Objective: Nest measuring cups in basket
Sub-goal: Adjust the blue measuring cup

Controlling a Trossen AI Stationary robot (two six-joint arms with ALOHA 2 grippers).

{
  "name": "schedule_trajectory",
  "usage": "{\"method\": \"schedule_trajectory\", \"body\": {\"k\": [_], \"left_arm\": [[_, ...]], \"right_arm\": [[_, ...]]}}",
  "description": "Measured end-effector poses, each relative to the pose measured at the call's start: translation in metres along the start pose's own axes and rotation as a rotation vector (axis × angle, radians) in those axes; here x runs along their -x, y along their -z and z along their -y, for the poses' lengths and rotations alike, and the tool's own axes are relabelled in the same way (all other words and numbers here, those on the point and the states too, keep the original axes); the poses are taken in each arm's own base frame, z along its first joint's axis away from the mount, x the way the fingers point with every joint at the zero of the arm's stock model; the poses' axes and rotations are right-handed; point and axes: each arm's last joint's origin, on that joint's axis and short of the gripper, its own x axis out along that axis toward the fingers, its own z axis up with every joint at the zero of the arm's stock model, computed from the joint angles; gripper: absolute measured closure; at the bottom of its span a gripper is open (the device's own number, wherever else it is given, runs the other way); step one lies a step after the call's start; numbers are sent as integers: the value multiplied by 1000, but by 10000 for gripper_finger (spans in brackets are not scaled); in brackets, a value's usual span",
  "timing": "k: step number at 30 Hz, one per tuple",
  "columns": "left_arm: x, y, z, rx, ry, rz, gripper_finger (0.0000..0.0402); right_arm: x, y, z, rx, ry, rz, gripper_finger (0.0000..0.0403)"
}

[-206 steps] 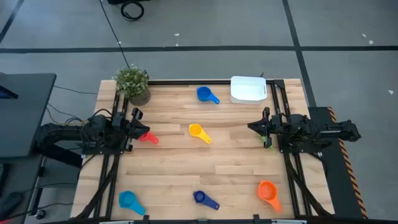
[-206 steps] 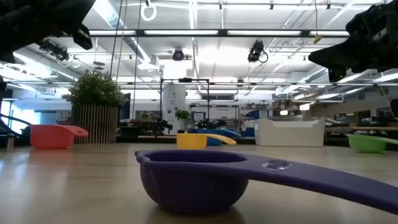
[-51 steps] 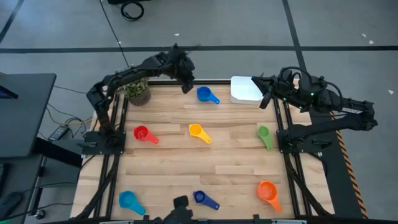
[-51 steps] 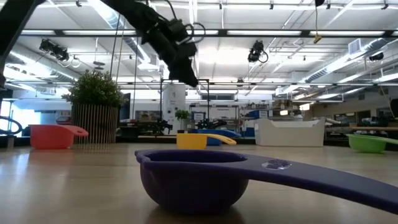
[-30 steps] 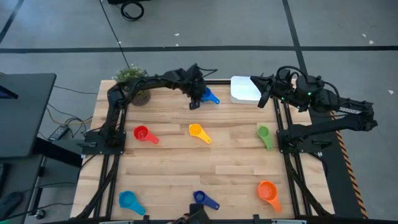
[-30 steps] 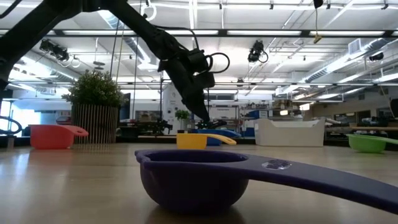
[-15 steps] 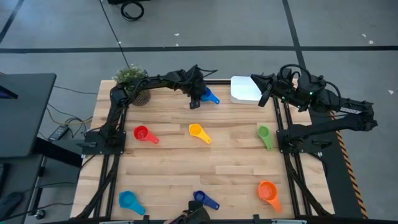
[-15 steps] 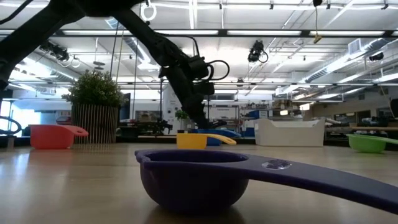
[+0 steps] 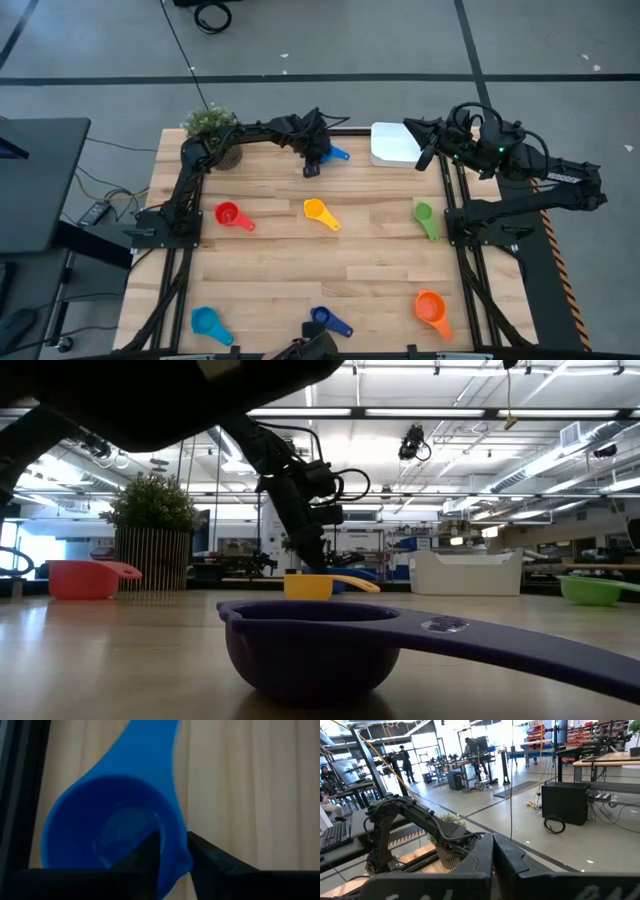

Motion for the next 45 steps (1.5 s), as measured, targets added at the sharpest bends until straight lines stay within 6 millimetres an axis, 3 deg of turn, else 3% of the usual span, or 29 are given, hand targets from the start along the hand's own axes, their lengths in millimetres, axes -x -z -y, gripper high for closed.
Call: {"method": "schedule_trajectory", "body": {"k": [4,16,23,32,45], "left_arm": [[1,0,0,36,-25,-19,370],[13,-11,9,289,52,-74,373],[23,-28,37,330,125,-158,375],[16,-36,69,314,115,-186,375],[13,-36,71,342,62,-196,276]], "right_arm": [[0,0,0,1,-1,-1,387],[0,0,0,3,-3,-5,387],[0,4,0,18,-31,-38,387],[1,5,-2,21,-89,-58,387],[1,6,-2,28,-113,-70,387]]}}
